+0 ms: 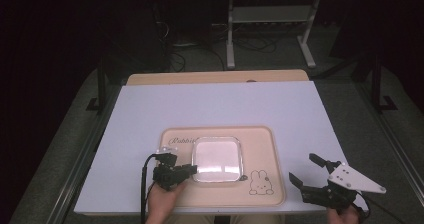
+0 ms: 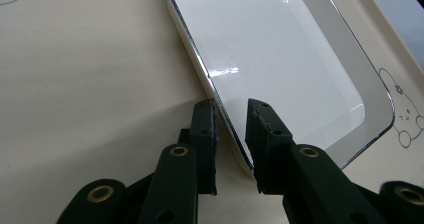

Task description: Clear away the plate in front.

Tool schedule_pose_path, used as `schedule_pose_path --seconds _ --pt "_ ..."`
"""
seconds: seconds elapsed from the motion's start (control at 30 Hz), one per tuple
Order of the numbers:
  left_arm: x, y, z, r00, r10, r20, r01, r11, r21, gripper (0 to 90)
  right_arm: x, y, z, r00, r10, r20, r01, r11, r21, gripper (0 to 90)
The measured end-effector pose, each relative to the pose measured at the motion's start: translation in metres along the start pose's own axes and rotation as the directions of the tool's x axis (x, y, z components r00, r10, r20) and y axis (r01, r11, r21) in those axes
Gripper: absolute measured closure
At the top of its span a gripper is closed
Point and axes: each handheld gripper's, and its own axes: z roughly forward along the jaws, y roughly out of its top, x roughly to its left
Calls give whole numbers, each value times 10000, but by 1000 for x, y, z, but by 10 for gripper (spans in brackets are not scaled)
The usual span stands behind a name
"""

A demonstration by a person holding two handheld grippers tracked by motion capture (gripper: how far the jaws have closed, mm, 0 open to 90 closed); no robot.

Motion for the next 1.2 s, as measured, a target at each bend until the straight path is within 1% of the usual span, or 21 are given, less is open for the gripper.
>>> schedule_pose_path --seconds 0.27,0.33,0.37,0.47,0.5,0.53,0.57,0.6,0.67,0.7,0.73,0.8,0.83,0.97,1.0,1.1,1.2 --pt "2 2 -7 9998 168 -64 -169 9996 -247 693 0 0 0 10000 1 -6 -1 10000 13 128" --pt "2 3 -10 9993 360 -132 -363 9989 -282 682 0 0 0 10000 15 -30 -15 10000 26 128" --pt "2 3 -10 9993 360 -132 -363 9989 -282 675 0 0 0 10000 15 -30 -15 10000 26 128" --pt "-1 5 -14 9976 659 -234 -667 9971 -367 668 0 0 1 10000 -9 -35 9 10000 48 128" --pt "-2 5 -17 9959 853 -316 -867 9952 -449 656 0 0 1 10000 -17 -29 17 10000 84 128" --pt "-2 5 -17 9959 853 -316 -867 9952 -449 648 0 0 1 10000 -17 -29 17 10000 84 128" --pt "-2 6 -18 9944 1005 -332 -1020 9936 -476 640 0 0 1 10000 -24 3 24 10000 93 128" --pt "-2 6 -18 9944 1005 -332 -1020 9936 -476 636 0 0 1 10000 -24 3 24 10000 93 128" --pt "-1 6 -20 9932 1122 -324 -1138 9922 -501 636 0 0 2 10000 -11 11 11 9999 113 129" --pt "-1 6 -22 9915 1260 -312 -1276 9902 -563 625 0 0 2 10000 -12 29 12 9999 126 128" --pt "-1 6 -22 9915 1260 -312 -1276 9902 -563 622 0 0 2 10000 -12 29 12 9999 126 128" --pt "-1 6 -24 9891 1429 -365 -1449 9875 -620 620 0 0 2 10000 -9 30 8 9999 139 128" --pt "-1 8 -26 9853 1652 -423 -1678 9835 -675 613 0 -1 2 10000 0 46 -1 9999 150 128" --pt "-1 9 -30 9822 1831 -409 -1859 9793 -801 605 -1 -1 2 10000 24 68 -25 9999 160 128" --pt "0 10 -31 9811 1893 -405 -1921 9779 -826 602 -1 -1 2 10000 27 78 -28 9999 158 129" --pt "3 11 -34 9804 1951 -280 -1969 9760 -933 588 -1 -1 2 9999 42 106 -43 9998 179 128" --pt "5 12 -37 9779 2068 -307 -2089 9726 -1020 581 -1 -1 2 9999 63 136 -65 9998 204 128"
